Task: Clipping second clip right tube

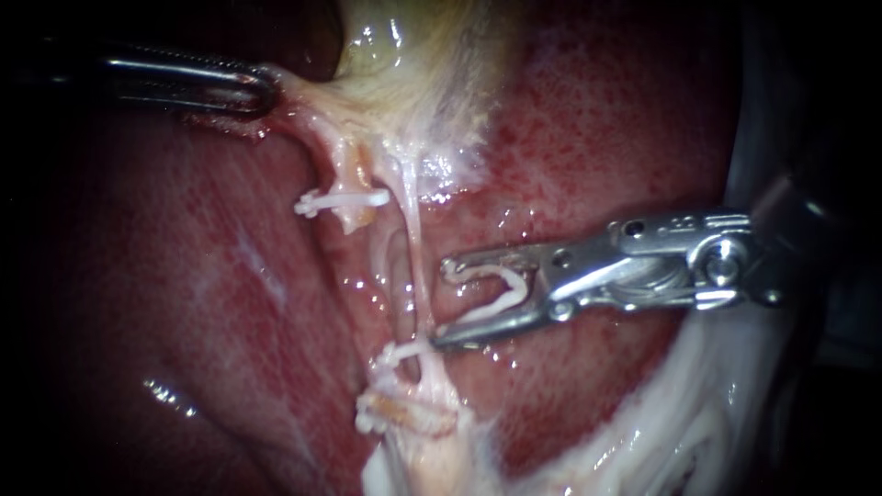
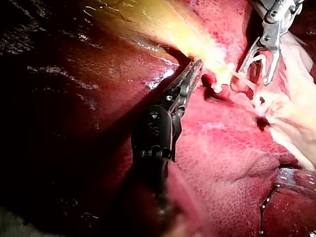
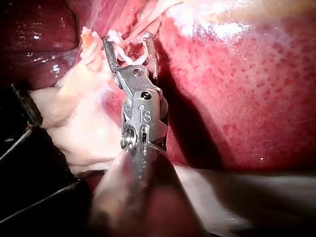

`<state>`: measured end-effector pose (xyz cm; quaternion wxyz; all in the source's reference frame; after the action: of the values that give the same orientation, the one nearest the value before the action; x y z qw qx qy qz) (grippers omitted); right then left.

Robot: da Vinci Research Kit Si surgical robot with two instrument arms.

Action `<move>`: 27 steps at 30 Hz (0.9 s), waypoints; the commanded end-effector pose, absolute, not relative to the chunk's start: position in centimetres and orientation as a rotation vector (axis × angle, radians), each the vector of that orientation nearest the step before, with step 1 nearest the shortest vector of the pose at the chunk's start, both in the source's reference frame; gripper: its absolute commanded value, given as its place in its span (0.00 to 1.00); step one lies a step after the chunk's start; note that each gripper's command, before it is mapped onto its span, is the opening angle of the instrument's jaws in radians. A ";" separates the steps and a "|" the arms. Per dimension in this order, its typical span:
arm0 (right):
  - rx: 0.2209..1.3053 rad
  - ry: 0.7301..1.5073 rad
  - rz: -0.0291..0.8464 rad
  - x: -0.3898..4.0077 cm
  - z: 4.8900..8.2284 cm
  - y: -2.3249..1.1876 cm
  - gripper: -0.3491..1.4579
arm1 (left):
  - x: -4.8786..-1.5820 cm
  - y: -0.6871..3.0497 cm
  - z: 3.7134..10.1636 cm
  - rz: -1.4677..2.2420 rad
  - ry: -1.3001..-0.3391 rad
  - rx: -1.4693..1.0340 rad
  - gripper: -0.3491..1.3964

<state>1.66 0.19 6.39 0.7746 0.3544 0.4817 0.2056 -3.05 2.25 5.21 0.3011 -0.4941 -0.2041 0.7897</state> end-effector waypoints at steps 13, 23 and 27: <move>1.040 1.213 0.563 1.89 6.51 0.23 0.47 | -3.06 2.25 5.21 2.095 -0.541 -1.311 0.00; 1.156 1.278 0.540 1.96 6.27 0.13 0.46 | -3.05 2.25 5.21 2.095 -0.542 -1.311 0.00; 1.162 1.277 0.530 1.96 6.26 0.12 0.44 | -3.05 2.25 5.21 2.095 -0.542 -1.311 0.00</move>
<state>1.96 0.12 6.25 0.6185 0.5055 0.5557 0.2306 -3.05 2.25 5.21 0.3010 -0.4942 -0.2041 0.7896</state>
